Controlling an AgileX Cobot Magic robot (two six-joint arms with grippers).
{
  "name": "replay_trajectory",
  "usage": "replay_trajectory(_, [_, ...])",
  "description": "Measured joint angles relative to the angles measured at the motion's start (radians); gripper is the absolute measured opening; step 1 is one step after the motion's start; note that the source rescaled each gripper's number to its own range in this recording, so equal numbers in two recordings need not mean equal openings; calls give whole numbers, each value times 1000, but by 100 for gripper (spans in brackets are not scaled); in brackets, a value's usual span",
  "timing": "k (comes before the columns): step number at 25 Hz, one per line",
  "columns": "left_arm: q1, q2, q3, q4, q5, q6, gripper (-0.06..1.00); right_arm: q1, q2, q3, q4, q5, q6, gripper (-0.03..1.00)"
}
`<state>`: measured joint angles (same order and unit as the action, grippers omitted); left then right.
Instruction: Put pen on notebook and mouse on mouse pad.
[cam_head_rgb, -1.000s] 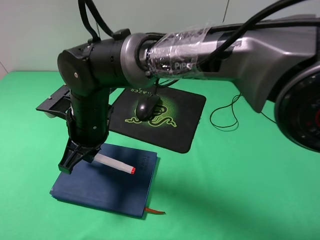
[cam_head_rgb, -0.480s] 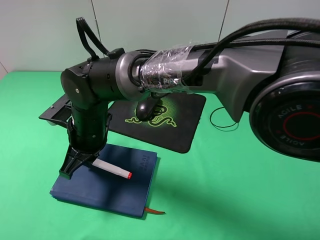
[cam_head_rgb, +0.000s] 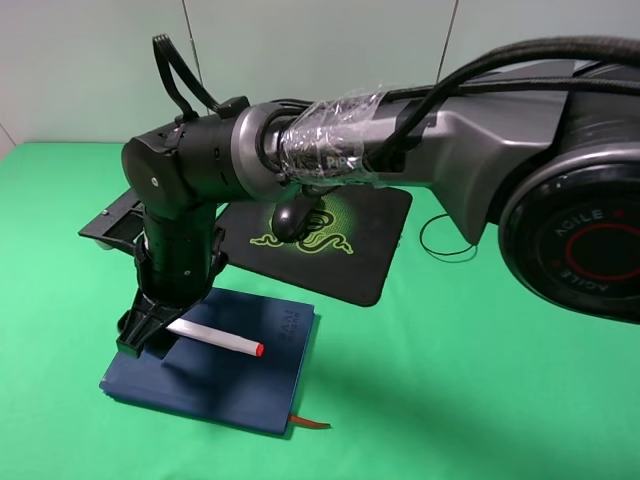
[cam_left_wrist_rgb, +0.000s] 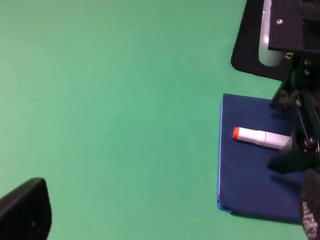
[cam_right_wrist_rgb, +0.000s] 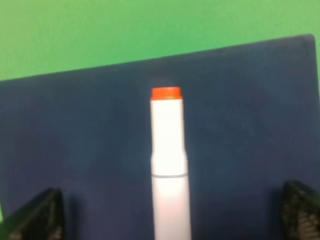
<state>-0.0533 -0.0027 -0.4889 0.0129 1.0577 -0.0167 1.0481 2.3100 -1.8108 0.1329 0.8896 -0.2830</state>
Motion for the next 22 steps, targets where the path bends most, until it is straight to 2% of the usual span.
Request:
replay_trajectory(2, [0, 0, 0, 0, 0, 0, 100, 0, 0, 0, 0, 0, 10, 97])
replay_trajectory(5, [0, 0, 0, 0, 0, 0, 100, 0, 0, 0, 0, 0, 17, 100])
replay_trajectory(15, [0, 0, 0, 0, 0, 0, 100, 0, 0, 0, 1, 3, 18, 100])
replay_trajectory(22, [0, 0, 0, 0, 0, 0, 100, 0, -6, -4, 3, 82, 18, 100])
